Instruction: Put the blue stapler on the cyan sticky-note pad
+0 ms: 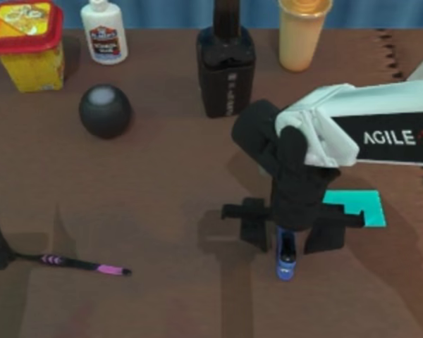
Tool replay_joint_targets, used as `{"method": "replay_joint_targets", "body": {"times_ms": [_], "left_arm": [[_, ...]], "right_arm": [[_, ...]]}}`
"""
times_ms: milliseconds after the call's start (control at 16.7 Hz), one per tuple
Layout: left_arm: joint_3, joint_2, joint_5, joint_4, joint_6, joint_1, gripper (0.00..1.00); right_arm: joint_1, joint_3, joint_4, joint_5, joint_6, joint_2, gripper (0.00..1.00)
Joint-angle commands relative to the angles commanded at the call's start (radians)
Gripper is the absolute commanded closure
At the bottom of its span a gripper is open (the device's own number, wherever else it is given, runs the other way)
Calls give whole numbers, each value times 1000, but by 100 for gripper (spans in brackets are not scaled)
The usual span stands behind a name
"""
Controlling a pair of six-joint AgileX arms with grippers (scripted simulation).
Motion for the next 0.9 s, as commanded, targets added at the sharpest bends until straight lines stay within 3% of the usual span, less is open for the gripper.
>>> {"method": "replay_joint_targets", "body": {"times_ms": [300,900], "left_arm": [[0,0,0,0,0,0,0],[0,0,0,0,0,0,0]], "right_arm": [[0,0,0,0,0,0,98],[-2,3,-6,3,-2,-4,100]]}}
